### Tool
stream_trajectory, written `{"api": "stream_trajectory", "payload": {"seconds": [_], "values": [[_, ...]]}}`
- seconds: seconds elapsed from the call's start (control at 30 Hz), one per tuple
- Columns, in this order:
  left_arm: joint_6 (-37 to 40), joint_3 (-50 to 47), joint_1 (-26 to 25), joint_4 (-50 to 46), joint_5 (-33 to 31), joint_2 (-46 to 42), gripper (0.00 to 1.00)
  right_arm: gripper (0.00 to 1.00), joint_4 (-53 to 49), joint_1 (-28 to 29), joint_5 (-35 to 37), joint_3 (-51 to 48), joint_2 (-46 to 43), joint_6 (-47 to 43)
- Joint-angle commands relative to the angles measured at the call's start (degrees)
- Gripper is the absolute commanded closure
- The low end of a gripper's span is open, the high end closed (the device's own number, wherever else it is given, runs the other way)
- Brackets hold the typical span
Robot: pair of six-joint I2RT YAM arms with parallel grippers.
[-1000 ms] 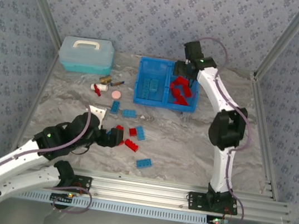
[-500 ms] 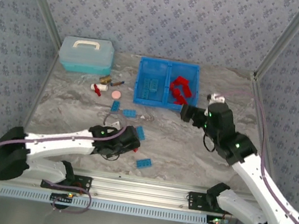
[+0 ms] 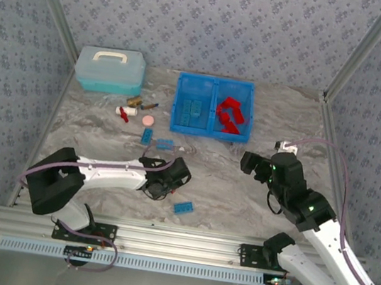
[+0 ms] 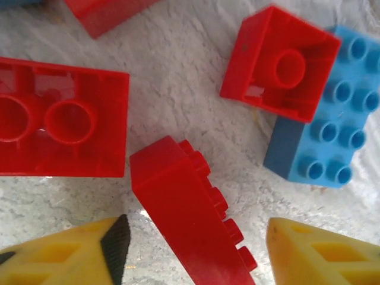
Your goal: Sort the legos into containers by color
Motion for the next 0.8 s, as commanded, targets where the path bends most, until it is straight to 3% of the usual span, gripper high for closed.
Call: {"api": "stream_trajectory", "payload": {"seconds": [0.0,0.17,0.3,0.47,0.6,0.77], "values": [[-0.7,0.5,0.0,0.4,2.2,1.6,0.46,0.0,-1.1,0.4,0.7,-0.7,-0.4,1.6],[-1.0,0.3,-0.2,-1.4,3.2,1.3,0.68,0.0,-1.3,0.7,0.5,-0.2,-0.3,1.9],[1.7,3.0,-1.1,-5.7,0.2,-2.8,0.84,0.0,-2.1,1.1,0.6,0.4,-0.5,2.3],[19.1,20.3,-2.9,-12.9,-6.3,-3.3,0.88,0.0,-3.1,2.3,0.3,1.2,-1.3,2.8],[33.8,37.4,-3.0,-19.5,-12.7,4.3,0.9,0.0,-4.7,3.6,1.2,2.0,-2.7,2.8],[49.3,54.9,-0.1,-16.0,-15.5,17.6,0.91,0.0,-6.4,4.8,2.0,2.5,-4.4,4.9]]}}
